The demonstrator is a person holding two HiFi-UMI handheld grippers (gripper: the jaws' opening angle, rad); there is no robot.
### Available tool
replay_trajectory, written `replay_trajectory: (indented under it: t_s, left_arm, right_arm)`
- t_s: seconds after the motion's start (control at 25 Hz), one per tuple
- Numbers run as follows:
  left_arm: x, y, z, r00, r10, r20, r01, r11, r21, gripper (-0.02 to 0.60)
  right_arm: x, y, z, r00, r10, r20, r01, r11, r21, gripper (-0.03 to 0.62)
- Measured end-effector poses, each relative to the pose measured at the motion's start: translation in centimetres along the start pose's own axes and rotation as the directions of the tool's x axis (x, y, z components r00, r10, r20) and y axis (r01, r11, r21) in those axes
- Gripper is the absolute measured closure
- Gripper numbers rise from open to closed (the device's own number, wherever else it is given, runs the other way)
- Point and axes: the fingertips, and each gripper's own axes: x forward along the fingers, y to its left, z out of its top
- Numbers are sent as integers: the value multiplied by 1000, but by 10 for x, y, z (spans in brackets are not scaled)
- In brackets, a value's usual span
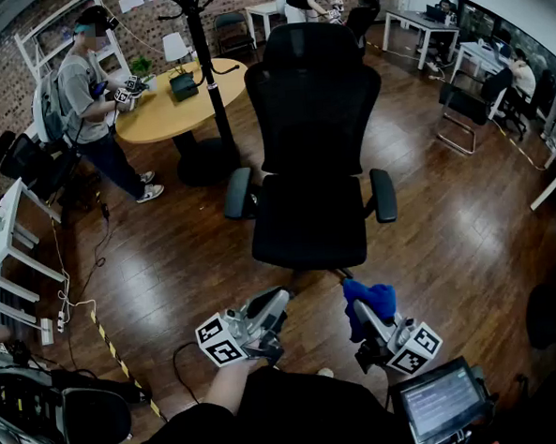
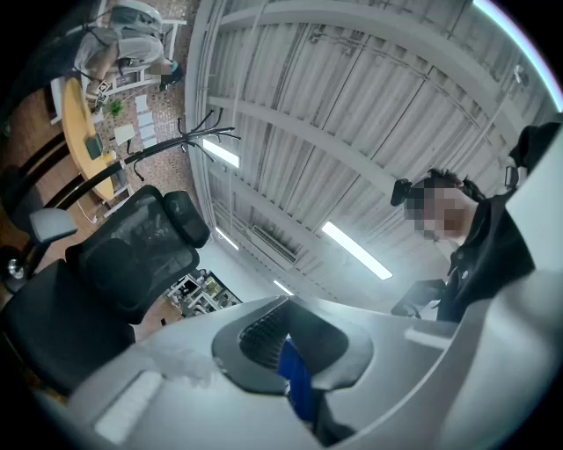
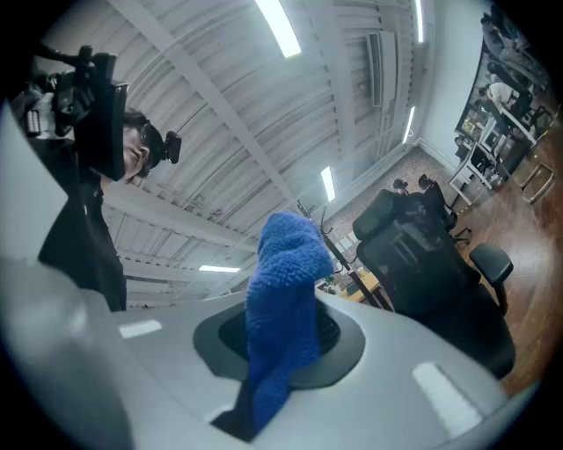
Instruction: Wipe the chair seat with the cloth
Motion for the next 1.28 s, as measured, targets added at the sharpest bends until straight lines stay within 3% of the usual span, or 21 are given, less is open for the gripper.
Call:
replay_trajectory:
  t_s: [0.32, 0.56, 0.76, 0.96, 1.28]
  left_arm:
    - [26, 38, 11, 999, 33, 35, -34, 999, 28, 589]
    - [50, 132, 46, 999, 20, 49, -21, 999, 30, 589]
    - [84, 225, 90, 1000, -18, 24, 19, 1000, -13, 589]
    - [113, 276, 133, 998, -57, -19, 56, 995, -77, 589]
    - [146, 345, 145, 1000, 6, -30, -10, 993, -120, 589]
  right_arm:
    - [34, -42, 10, 999, 28, -38, -28, 1000, -9, 549]
    - [114, -102, -3, 996, 10, -93, -15, 999, -46, 549]
    - [196, -166, 9, 995, -42, -86, 37, 998, -57, 549]
    - [256, -203, 21, 989, -125, -83, 120, 991, -63, 549]
    - [301, -290, 30, 974, -192, -120, 186, 981, -59, 549]
